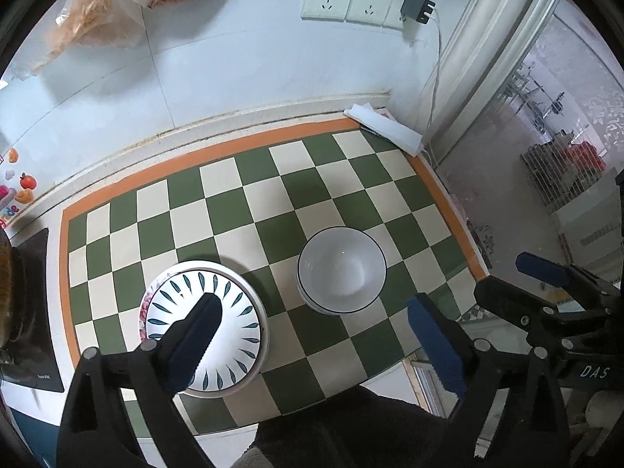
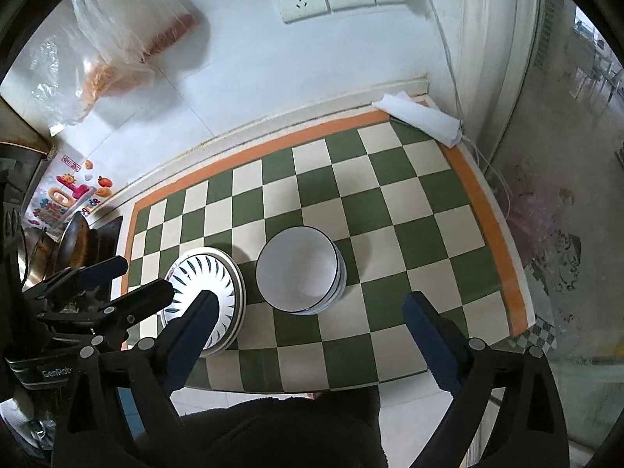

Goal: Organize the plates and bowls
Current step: 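Grasp the nested bowl stack rim with both grippers, then carry the bowl stack with both grippers and lower it onto the plate stack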

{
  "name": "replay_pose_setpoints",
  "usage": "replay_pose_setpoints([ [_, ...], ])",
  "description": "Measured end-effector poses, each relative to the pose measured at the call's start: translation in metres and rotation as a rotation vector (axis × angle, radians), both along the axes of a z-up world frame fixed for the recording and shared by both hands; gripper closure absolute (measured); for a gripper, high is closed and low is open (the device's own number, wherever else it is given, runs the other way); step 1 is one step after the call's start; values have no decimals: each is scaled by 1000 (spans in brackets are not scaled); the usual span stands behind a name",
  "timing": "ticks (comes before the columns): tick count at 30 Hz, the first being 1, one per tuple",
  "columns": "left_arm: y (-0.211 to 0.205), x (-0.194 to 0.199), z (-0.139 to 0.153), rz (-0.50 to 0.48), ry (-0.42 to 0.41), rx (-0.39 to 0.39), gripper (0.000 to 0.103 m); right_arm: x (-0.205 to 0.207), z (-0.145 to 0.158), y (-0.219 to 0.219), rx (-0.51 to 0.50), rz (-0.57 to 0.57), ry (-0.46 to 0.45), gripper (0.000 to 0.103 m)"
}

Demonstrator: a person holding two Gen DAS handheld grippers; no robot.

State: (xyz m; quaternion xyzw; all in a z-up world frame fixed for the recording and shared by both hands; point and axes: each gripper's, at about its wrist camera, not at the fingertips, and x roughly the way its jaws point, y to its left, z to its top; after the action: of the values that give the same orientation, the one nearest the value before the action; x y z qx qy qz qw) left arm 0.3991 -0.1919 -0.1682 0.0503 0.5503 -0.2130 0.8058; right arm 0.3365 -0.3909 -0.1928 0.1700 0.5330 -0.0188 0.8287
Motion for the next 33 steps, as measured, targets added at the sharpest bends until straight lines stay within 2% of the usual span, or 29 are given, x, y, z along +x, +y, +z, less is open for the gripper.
replay_pose_setpoints([
  [9,-1,6,-9,0,32,4,4,1,3,1,-22,-4,-11,3],
  [14,-2,22,-32,19,84,13,4,14,-16,-5,-11,-14,21,3],
  [27,-25,91,-136,50,364,-22,4,60,-125,-30,100,-41,187,3],
  [31,-38,109,-164,58,431,-11,5,74,-167,-38,228,-36,198,3],
  [33,-45,116,-179,38,467,0,7,81,-189,-42,329,-36,205,3],
])
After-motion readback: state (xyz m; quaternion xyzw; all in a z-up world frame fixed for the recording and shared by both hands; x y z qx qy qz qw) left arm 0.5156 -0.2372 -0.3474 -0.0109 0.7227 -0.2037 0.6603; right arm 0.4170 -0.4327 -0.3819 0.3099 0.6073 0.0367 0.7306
